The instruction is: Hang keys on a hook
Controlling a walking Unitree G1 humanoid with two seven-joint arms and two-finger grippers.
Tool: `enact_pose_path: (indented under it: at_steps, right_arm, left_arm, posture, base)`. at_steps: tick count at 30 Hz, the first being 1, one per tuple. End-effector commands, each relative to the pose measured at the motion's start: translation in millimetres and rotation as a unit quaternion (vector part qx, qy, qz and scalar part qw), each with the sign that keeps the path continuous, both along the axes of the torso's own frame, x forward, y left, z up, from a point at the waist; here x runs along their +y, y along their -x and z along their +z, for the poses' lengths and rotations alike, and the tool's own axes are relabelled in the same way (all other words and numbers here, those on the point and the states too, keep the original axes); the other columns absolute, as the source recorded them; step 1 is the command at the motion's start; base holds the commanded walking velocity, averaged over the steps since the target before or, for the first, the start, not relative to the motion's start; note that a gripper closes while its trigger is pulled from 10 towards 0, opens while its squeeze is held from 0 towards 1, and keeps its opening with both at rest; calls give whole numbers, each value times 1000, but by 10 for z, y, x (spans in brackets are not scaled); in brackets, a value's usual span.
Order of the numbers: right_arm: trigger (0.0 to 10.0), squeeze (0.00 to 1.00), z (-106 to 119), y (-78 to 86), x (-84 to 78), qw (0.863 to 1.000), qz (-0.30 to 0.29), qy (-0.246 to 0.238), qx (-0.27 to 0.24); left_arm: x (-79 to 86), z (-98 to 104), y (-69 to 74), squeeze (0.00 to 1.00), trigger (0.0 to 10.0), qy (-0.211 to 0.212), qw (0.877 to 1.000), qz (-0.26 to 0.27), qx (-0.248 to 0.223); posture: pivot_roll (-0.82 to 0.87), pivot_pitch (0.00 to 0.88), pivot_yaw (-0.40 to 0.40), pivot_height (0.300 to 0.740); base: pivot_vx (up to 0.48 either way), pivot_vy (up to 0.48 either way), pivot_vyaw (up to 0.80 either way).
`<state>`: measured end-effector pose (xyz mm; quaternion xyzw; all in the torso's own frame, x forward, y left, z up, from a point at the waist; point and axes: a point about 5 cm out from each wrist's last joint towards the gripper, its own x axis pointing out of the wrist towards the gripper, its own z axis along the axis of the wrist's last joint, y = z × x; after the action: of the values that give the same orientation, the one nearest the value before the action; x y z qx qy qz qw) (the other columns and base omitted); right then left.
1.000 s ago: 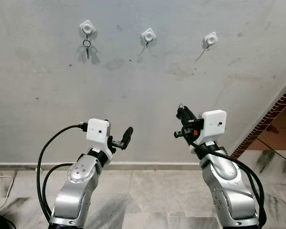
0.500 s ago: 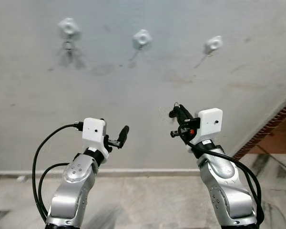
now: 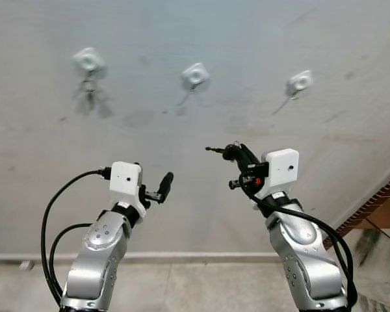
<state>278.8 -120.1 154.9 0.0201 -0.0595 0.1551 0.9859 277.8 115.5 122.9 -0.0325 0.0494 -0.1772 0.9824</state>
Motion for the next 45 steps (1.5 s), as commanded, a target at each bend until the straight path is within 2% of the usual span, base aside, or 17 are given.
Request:
enact_pose_path:
  at_steps: [1,11,15,21,23,27,30,35,37,38,39,41,45]
  right_arm:
    - [10000,0,57,-20,8,1000,-1,-4,-11]
    - [10000,0,50,-16,29,1000,7,-2,-10]
    - [10000,0,55,-22,29,1000,11,-4,-11]
    - [10000,0,55,-24,37,1000,17,-4,-12]
    - [10000,0,51,-24,37,1000,17,-4,-11]
    - [10000,0,48,-15,39,1000,20,-5,-12]
    - [10000,0,65,-5,68,999,38,-11,-15]
    - [10000,0,109,4,184,997,78,-15,-20]
    - [10000,0,157,20,321,991,130,-18,-21]
    - [10000,0,157,20,321,991,130,-18,-21]
    - [10000,0,190,44,414,986,165,-16,-24]
    - [10000,0,221,69,493,980,195,-13,-29]
    - [10000,0,272,71,546,978,206,-20,-38]
  left_arm:
    - [27,37,-11,0,10000,-9,1000,2,-8]
    - [48,36,-16,0,10000,-9,1000,10,-9]
    - [187,21,-6,0,10000,-45,998,37,-25]
    - [315,-2,103,0,10000,-88,994,38,-49]
    - [331,9,128,0,10000,-92,993,38,-59]
    - [464,52,202,0,10000,-113,988,65,-83]
    - [520,35,259,0,10000,-115,988,71,-77]
    - [598,-31,378,0,10000,-127,987,69,-64]
    - [672,-93,485,0,10000,-140,986,72,-51]
    - [672,-93,485,0,10000,-140,986,72,-51]
    - [714,-117,540,0,10000,-149,985,74,-44]
    - [740,-122,574,0,10000,-153,985,77,-40]
    - [737,-108,607,0,10000,-157,984,73,-38]
  posture:
    - [140,0,-90,740]
    - [145,0,-94,740]
    - [151,0,-97,740]
    - [156,0,-100,740]
    - [163,0,-104,740]
    - [168,0,-108,740]
    - [175,0,-110,740]
    - [195,0,-116,740]
    - [214,0,-121,740]
    - [214,0,-121,740]
    - [232,0,-125,740]
    - [237,0,-128,740]
    - [249,0,-131,740]
  base:
    - [379,0,0]
    - [306,0,0]
    - [0,0,0]
    - [0,0,0]
    - [0,0,0]
    - [0,0,0]
    - [0,0,0]
    - [0,0,0]
    - [0,0,0]
    - [0,0,0]
    - [0,0,0]
    - [0,0,0]
    - [0,0,0]
